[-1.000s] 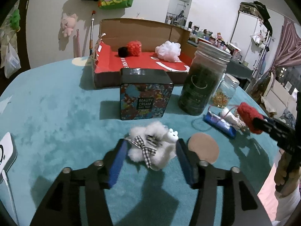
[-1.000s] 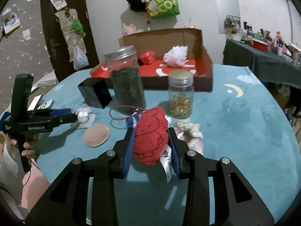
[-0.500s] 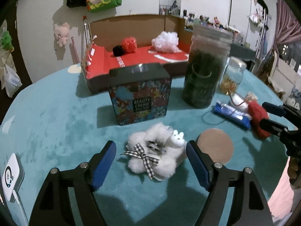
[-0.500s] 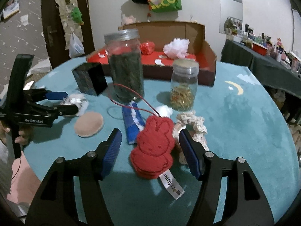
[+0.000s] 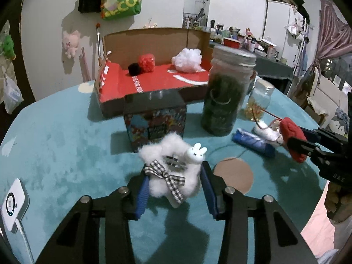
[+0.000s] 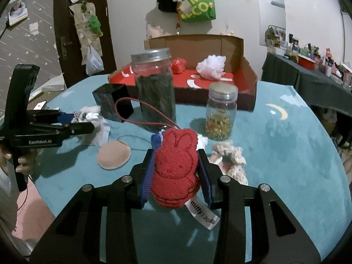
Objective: Organize soft objects
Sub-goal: 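Lift the red bunny and white plush off the table, adjusting the grips, then carry the red bunny and white plush into the box and lower them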
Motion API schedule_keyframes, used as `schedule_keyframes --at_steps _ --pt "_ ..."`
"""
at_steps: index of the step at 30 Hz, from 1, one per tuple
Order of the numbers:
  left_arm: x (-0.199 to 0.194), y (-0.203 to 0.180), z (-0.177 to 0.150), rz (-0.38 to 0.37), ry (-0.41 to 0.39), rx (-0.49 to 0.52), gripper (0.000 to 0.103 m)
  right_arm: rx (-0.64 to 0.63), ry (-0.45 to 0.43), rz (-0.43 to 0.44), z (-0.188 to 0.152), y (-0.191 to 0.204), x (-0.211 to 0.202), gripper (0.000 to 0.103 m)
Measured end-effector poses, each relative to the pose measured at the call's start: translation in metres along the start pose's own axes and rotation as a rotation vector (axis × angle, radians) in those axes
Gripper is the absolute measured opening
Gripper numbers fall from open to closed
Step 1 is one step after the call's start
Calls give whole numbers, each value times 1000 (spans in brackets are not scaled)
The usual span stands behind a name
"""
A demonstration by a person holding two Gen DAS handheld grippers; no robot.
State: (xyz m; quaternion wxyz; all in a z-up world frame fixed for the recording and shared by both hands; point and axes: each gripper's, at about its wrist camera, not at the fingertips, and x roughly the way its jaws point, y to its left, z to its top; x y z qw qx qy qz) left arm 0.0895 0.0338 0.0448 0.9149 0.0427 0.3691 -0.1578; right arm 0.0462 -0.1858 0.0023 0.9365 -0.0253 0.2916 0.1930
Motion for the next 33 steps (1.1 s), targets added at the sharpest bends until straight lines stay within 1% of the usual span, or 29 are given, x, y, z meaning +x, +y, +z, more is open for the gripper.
schedule_keyframes --at_steps 2,8,18,22,28,33 --pt "0 -2 1 -11 1 0 46 4 -2 9 2 0 0 36" --pt "-1 -3 2 -15 -1 0 46 18 -4 11 3 -2 -1 36" --pt "-9 6 8 -15 -32 -19 46 21 -16 8 6 -2 -5 36" --pt "-5 10 5 -11 -18 -27 46 29 -7 0 5 -4 -3 36" --pt "-6 29 0 21 4 -63 46 42 -5 -26 5 -23 -9 36" --pt "-5 50 1 53 21 -88 46 61 8 -58 13 -50 -12 36"
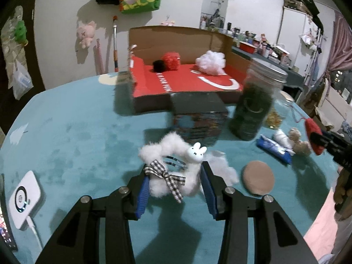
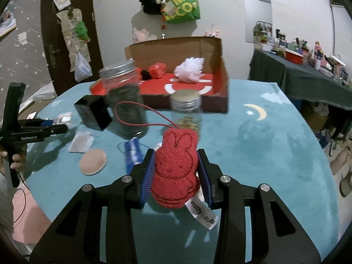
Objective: Organize soft objects
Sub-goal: 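Carry the red bunny and white plush into the box and lower them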
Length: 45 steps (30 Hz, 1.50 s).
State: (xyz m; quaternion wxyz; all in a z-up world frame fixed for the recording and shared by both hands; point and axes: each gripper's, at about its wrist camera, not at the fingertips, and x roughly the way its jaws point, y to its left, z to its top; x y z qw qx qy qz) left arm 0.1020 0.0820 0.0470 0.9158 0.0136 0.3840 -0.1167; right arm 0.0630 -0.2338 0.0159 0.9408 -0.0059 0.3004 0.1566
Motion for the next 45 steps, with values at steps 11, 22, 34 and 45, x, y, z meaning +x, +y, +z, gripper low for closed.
schedule_keyframes --at_steps 11,22,34,45 --pt "13 38 16 41 11 37 46 -11 70 -25 16 -45 21 36" --pt "32 60 41 30 26 88 46 -40 100 -28 39 -74 50 36" --pt "34 50 84 -84 10 126 46 -72 51 62 86 -75 66 36" --pt "69 10 145 -121 48 170 46 -160 83 72 142 -42 108 36"
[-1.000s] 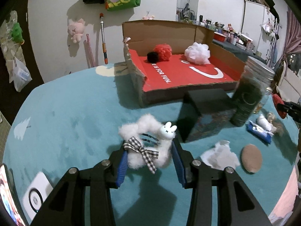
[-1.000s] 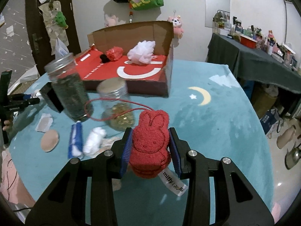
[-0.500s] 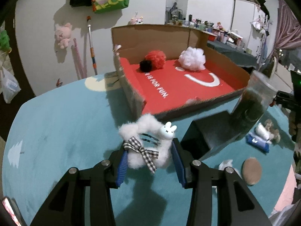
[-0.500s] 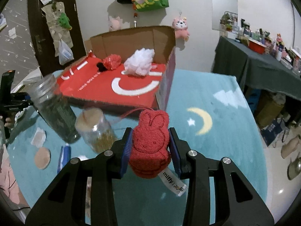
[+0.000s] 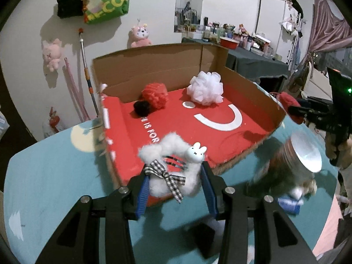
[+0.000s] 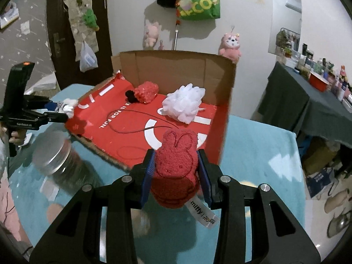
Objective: Organize soft objects
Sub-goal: 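Carry the red bunny and white plush into the box and lower them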
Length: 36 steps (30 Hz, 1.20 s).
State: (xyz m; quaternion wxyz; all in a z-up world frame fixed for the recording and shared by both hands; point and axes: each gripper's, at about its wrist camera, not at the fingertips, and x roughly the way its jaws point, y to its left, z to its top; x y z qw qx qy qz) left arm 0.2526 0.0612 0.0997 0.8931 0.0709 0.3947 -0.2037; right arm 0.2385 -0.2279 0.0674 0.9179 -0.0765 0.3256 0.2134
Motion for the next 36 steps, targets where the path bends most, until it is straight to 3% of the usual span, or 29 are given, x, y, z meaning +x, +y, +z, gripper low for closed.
schedule_keyframes --at_steps 10,17,23,31,36 --pt "73 9 33 66 173 -61 46 -11 197 -92 34 6 82 36" --pt "105 9 39 127 247 -53 46 -11 335 -183 43 2 129 36" --pt "120 17 50 161 307 -66 46 -30 390 -206 55 3 147 36" --pt "139 23 61 216 327 -42 47 -86 448 -240 55 4 169 38" --pt "138 24 62 219 315 -36 48 -83 434 -237 55 3 171 38"
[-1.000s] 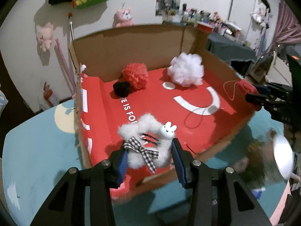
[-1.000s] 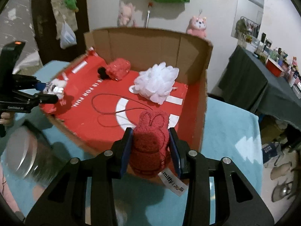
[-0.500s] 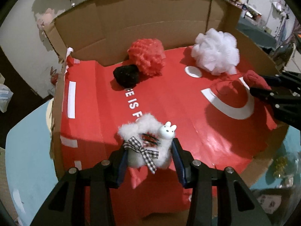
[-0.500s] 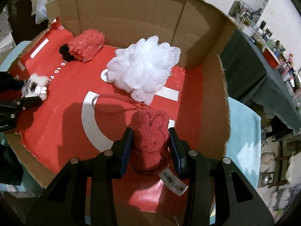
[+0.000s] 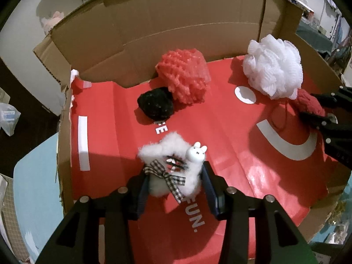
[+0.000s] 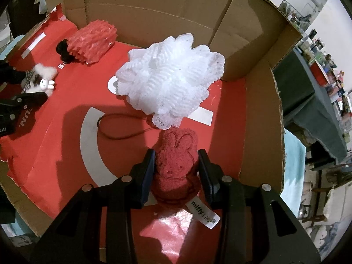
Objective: Organize soft objects
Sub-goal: 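Carry the red bunny and white plush into the box and lower them, then open both tools and withdraw them from the box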
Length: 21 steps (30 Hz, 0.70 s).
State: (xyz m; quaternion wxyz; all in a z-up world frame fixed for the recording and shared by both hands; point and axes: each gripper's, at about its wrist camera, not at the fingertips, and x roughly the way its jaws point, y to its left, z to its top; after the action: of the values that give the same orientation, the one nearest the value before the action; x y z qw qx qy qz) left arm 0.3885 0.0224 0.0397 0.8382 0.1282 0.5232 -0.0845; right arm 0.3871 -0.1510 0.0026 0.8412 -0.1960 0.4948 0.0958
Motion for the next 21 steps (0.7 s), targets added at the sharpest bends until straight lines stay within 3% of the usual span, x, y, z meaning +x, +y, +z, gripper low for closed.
schedule_keyframes --at_steps 7,13,21 --pt "-1 -4 4 17 -7 10 50 -34 -9 -27 -3 2 1 41" --pt "-2 -10 6 14 -24 8 58 -51 -13 -28 -2 5 -1 46" --pt "-30 -16 2 15 -110 32 77 -58 -49 -32 -12 19 -23 67"
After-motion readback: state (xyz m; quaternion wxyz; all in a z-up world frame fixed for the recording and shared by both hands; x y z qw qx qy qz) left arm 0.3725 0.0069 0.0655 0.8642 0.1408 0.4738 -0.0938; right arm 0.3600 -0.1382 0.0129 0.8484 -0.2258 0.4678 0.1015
